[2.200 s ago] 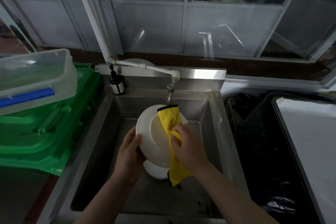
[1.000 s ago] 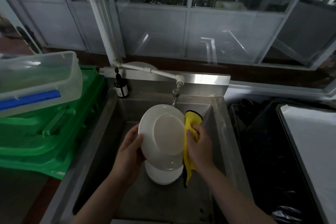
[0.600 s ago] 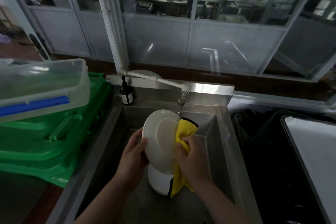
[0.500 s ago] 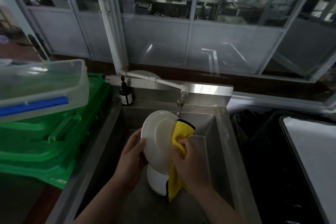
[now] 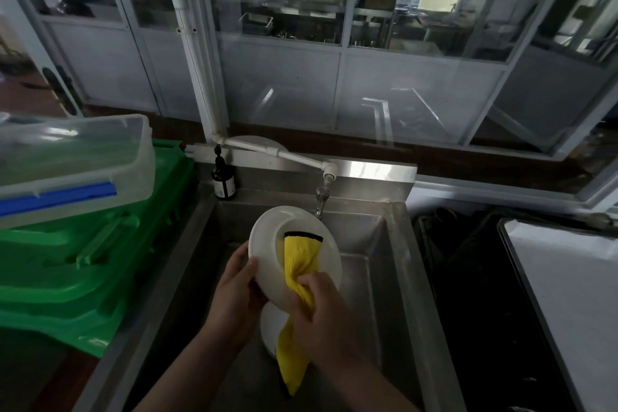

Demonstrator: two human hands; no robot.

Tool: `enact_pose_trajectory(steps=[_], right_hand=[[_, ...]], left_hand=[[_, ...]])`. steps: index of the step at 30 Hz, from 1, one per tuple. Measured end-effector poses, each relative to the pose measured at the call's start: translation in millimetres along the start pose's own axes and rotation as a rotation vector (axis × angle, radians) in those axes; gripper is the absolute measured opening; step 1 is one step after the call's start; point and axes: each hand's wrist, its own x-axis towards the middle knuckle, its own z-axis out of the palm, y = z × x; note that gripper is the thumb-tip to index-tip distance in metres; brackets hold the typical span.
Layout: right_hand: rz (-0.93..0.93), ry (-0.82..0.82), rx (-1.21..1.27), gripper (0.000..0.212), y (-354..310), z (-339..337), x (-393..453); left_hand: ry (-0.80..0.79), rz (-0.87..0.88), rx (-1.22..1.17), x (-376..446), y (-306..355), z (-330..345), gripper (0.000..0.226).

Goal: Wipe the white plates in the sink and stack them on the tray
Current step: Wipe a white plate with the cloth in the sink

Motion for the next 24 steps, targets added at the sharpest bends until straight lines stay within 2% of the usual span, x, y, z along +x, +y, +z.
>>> enact_pose_trajectory(steps=[4,11,16,24], right_hand=[[-0.107,-0.034,-0.033,0.01,1.2,-0.3,-7.2],[-0.399,-0.169,-0.321,0.007,15.4,2.3,-8.6],[-0.243,-0.107,-0.194,0.015,16.9,2.1,-8.2],[-0.064,-0.035,-0.141,0.019,23.5,-11.6,7.6]], left_hand=[[0.013,0.008,-0.019,0.2,0.3,4.1,0.028],[0.035,0.014,-0.162,0.3,2.2,7.4,0.023],[0.044,0.016,-0.093,0.1,-1.1,2.7,0.028],[0.063,-0.007,-0.028,-2.7,-2.3,2.2,0.027]])
